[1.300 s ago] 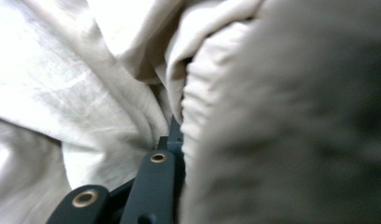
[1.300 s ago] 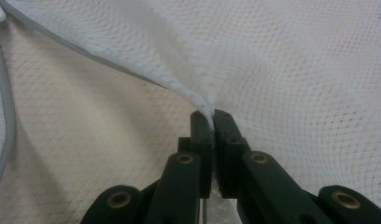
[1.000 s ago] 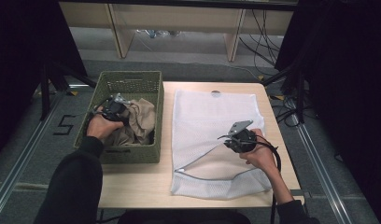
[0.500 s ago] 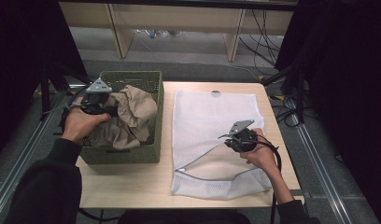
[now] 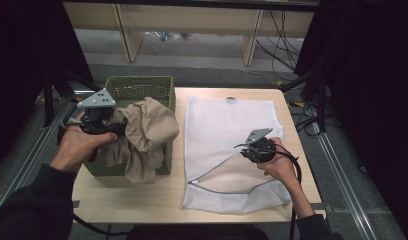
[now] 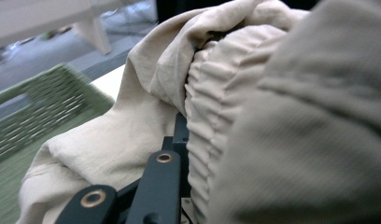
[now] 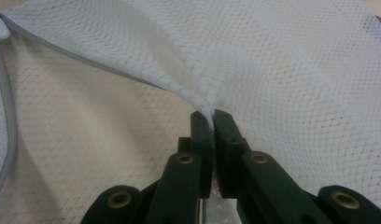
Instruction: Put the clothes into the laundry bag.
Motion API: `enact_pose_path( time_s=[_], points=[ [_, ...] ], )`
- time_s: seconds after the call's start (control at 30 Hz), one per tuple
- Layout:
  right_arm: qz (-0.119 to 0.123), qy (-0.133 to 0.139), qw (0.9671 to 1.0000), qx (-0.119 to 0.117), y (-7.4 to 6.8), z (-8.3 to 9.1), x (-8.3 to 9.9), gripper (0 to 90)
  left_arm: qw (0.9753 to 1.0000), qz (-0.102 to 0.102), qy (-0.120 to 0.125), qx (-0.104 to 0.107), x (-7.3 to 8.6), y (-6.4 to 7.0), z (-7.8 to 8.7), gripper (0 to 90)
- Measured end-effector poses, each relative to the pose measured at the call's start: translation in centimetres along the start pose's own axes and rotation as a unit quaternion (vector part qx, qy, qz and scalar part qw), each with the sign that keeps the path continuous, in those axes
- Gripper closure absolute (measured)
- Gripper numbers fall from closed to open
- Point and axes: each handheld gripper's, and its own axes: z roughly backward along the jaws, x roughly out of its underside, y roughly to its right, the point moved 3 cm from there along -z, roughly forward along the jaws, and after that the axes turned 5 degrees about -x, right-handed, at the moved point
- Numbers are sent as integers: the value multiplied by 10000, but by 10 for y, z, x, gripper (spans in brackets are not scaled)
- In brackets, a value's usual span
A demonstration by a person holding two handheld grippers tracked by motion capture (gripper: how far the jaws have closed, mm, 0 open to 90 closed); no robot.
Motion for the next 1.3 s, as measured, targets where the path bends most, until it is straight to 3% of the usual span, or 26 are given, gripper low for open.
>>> enact_pose_path(
  time_s=[0.07, 0.17, 0.43, 0.5, 0.53, 0.57, 0.63, 0.67, 0.7, 0.77, 0.83, 0.87, 0.97, 1.0, 1.07, 1.1, 1.13, 1.17, 1.23, 1.27, 1.3],
  points=[
    [-89, -2, 10000, 4, -1, 1, 0, 887, 9998, -71, 106, 143, -2, 15, 6, 770],
    [-92, 18, 10000, 17, -1, 2, -1, 887, 9983, 5, 294, 501, -7, 35, 15, 770],
    [-70, 165, 9998, 41, 4, 8, -6, 889, 9912, -19, 589, 1187, -24, 82, 27, 770],
    [-90, 218, 9997, 74, 4, 10, -8, 889, 9882, -108, 630, 1395, -29, 94, 27, 770],
    [6, 283, 9996, 79, 6, 11, -9, 889, 9882, -74, 664, 1379, -31, 98, 28, 770],
    [-74, 286, 9995, 81, 6, 13, -10, 889, 9873, -83, 689, 1430, -33, 103, 29, 770],
    [-56, 381, 9992, 131, 8, 17, -12, 890, 9850, -123, 777, 1534, -38, 110, 31, 770],
    [-86, 411, 9990, 150, 9, 18, -13, 890, 9834, -43, 851, 1604, -42, 115, 35, 771],
    [-69, 429, 9990, 143, 9, 20, -14, 890, 9809, -131, 920, 1711, -46, 119, 38, 771],
    [-209, 422, 9988, 134, 9, 24, -14, 890, 9786, -139, 1028, 1776, -54, 126, 43, 772],
    [-39, 489, 9987, 151, 12, 24, -15, 890, 9769, -177, 1060, 1846, -61, 134, 47, 772],
    [-72, 481, 9987, 140, 11, 24, -15, 890, 9755, -198, 1059, 1917, -64, 138, 47, 772],
    [-108, 443, 9989, 112, 11, 23, -15, 890, 9694, -198, 1053, 2211, -71, 152, 47, 771],
    [-176, 449, 9988, 107, 10, 22, -15, 890, 9662, -237, 1053, 2341, -73, 157, 46, 771],
    [-230, 459, 9986, 100, 10, 22, -15, 890, 9622, -239, 1014, 2517, -75, 166, 40, 771],
    [-73, 522, 9985, 117, 13, 22, -15, 890, 9608, -242, 956, 2591, -74, 170, 35, 771],
    [-73, 522, 9985, 117, 13, 22, -15, 890, 9600, -230, 870, 2651, -73, 174, 28, 771],
    [-194, 491, 9985, 112, 11, 23, -14, 890, 9587, -211, 763, 2730, -70, 179, 17, 770],
    [-143, 517, 9985, 73, 12, 23, -14, 890, 9559, -151, 592, 2871, -65, 185, -1, 770],
    [-262, 517, 9983, 89, 12, 24, -14, 890, 9539, -99, 529, 2953, -62, 187, -11, 769],
    [-252, 540, 9982, 50, 12, 25, -14, 890, 9535, -40, 444, 2980, -57, 189, -21, 769]
  ],
)
